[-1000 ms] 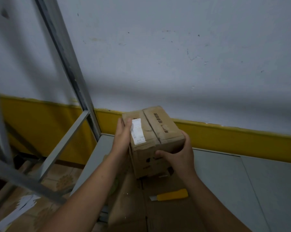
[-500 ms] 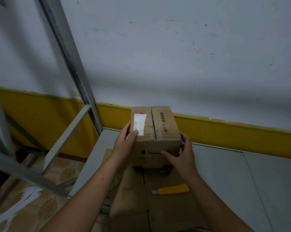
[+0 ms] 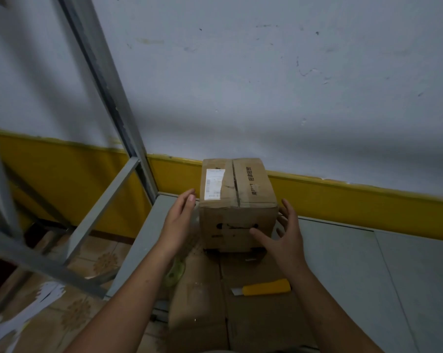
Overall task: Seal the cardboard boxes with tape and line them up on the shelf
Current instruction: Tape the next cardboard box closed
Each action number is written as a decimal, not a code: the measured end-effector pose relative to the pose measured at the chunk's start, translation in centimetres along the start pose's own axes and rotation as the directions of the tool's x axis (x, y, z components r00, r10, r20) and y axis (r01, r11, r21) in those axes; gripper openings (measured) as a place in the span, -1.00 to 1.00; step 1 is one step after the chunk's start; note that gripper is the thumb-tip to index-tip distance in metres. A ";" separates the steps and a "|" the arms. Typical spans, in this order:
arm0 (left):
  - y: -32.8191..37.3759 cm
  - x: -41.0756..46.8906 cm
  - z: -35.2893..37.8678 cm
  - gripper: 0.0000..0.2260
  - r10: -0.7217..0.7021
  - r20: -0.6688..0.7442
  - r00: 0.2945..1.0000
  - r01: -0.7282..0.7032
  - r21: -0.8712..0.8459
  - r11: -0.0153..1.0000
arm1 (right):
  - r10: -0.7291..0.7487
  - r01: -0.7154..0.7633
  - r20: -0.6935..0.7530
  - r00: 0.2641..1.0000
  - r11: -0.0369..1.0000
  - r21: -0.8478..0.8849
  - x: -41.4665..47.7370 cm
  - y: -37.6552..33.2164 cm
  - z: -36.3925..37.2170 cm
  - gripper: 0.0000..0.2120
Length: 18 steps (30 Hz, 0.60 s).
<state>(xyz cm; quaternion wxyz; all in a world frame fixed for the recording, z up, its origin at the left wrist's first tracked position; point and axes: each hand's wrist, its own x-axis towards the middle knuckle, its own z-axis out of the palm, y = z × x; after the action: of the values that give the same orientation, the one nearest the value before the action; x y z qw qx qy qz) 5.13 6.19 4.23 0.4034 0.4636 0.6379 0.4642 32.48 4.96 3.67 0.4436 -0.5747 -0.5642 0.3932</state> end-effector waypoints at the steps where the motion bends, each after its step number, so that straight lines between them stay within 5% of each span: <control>1: -0.3 -0.4 -0.6 -0.50 0.023 -0.016 1.000 -0.023 0.016 1.000 | -0.006 0.006 -0.013 1.000 1.000 -0.011 -0.1 0.0 -0.1 0.07; 4: -2.7 -2.2 -3.4 -0.85 0.073 -0.025 0.997 -0.066 0.218 0.974 | -0.077 0.072 -0.085 0.993 0.996 -0.052 -0.8 -0.4 -0.4 -0.08; 10: -8.5 -7.2 -6.2 -0.45 -0.078 0.120 0.990 -0.006 0.584 0.812 | -0.385 0.348 -0.154 0.910 0.911 -0.220 -1.7 -0.4 -0.4 -0.67; 14: -10.3 -7.7 -4.8 -0.34 -0.097 0.142 0.985 -0.005 0.584 0.811 | -0.270 0.257 -0.034 0.962 0.944 -0.205 -1.7 -0.6 1.4 -0.31; 18: -9.7 -6.2 -3.8 -0.29 -0.064 0.194 0.979 -0.051 0.537 0.842 | -0.072 0.115 0.255 0.964 0.980 -0.160 -0.5 0.3 3.9 -0.02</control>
<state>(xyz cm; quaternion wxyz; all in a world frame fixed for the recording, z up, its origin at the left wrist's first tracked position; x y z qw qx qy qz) 0.92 -2.03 -3.71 0.3219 0.6012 0.6992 0.2148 28.81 4.71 2.21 0.3361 -0.5301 -0.6739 0.3898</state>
